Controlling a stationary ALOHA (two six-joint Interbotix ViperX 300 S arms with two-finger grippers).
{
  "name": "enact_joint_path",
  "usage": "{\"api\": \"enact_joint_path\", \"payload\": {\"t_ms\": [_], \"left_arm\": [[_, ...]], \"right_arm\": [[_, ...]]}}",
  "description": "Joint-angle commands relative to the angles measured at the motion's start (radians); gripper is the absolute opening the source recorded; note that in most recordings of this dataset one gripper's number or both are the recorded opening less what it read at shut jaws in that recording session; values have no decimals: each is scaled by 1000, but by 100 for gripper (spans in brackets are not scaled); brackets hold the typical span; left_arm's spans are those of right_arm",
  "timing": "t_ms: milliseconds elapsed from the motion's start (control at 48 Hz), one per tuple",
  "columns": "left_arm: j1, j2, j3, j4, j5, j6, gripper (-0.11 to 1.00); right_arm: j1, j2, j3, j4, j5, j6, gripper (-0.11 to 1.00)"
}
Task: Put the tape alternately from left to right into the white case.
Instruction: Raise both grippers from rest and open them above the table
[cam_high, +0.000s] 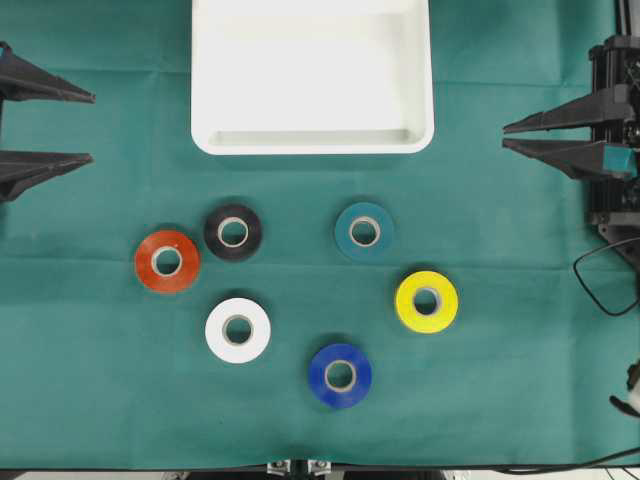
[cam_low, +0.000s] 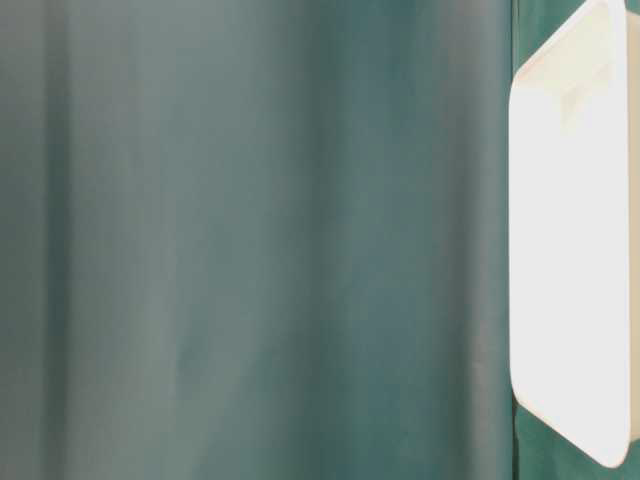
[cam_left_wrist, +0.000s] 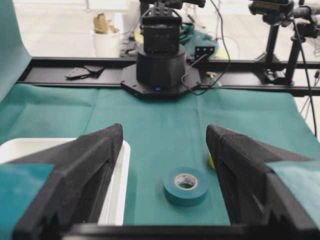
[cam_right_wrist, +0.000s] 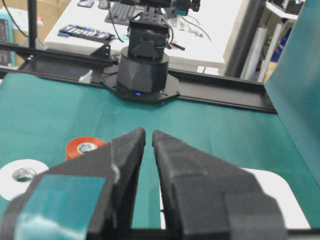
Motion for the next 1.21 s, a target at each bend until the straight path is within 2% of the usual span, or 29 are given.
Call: {"api": "enact_joint_path", "payload": {"t_ms": [0,42,104,167,271,730,855,917,959,1042,1147,1188], "left_arm": [[-8,-3,-5,-21,-6,0,24],[-8,-6,0,-21,-6,-2,21],[-11,-6,5,-21,-6,-3,9],[-15,-3,5,-21,-6,-5,-1],[-18,0,6,-23,-5,-5,-9],[-18,28,5,-23,14,-2,-8],[-18,44,-2,-23,26,2,4],[-18,52,-5,-23,32,2,16],[-18,57,-6,-23,37,2,26],[-18,63,-11,-23,44,0,49],[-18,67,-17,-23,51,0,80],[-18,69,-18,-23,54,0,88]], "right_arm": [[-6,8,-12,-2,-9,2,24],[-6,5,-8,-5,-11,0,22],[-6,5,-6,-5,-12,2,9],[-6,6,-8,-5,-9,2,1],[-6,9,-9,-5,-9,2,-2],[-6,37,-12,-5,15,14,-2],[-6,57,-17,-5,18,32,-2],[-6,61,-15,-5,20,37,-1],[-6,64,-15,-5,25,37,4],[-6,66,-14,-5,34,37,19],[-8,66,-18,-5,48,38,50],[-6,66,-20,-5,48,37,62]]}}
